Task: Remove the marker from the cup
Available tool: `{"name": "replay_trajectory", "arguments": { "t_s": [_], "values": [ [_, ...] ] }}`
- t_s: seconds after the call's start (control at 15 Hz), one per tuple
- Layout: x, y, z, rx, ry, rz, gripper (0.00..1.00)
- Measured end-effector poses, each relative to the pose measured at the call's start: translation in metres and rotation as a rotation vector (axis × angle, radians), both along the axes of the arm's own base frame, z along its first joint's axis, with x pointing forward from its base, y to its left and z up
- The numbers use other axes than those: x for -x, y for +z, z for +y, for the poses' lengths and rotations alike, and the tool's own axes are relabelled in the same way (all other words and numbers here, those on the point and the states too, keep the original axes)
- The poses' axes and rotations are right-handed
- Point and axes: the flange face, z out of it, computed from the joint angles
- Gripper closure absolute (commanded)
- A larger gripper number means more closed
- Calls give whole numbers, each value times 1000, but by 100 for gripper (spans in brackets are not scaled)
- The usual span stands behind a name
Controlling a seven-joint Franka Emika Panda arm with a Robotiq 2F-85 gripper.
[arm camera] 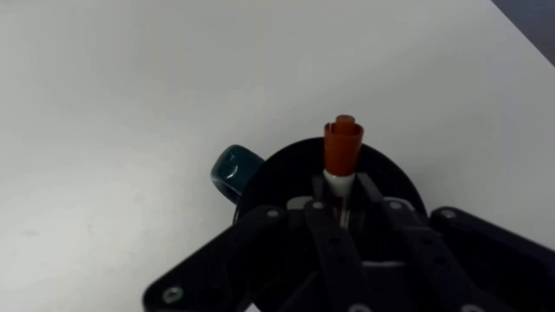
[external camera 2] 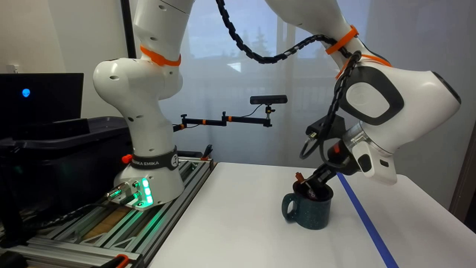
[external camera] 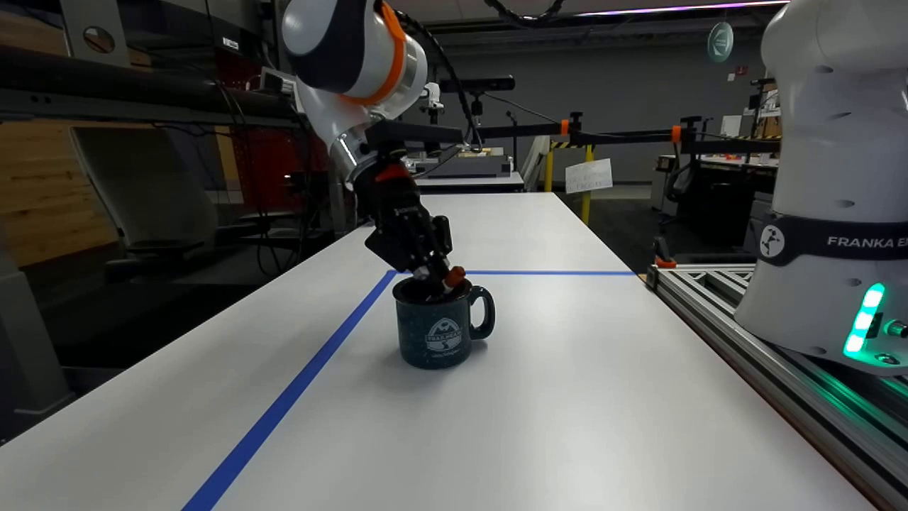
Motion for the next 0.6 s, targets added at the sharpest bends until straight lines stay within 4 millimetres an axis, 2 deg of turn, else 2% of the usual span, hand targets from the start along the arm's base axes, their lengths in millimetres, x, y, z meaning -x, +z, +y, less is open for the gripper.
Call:
{"name": "replay_trajectory", "arguments": {
  "t_s": [0.27,0.47,0.6],
  "values": [
    [7,52,-14,-48,35,-6,95],
    [14,94,-32,39,80,-88,95],
    [22,110,-42,116,110,-161,95]
  ]
}}
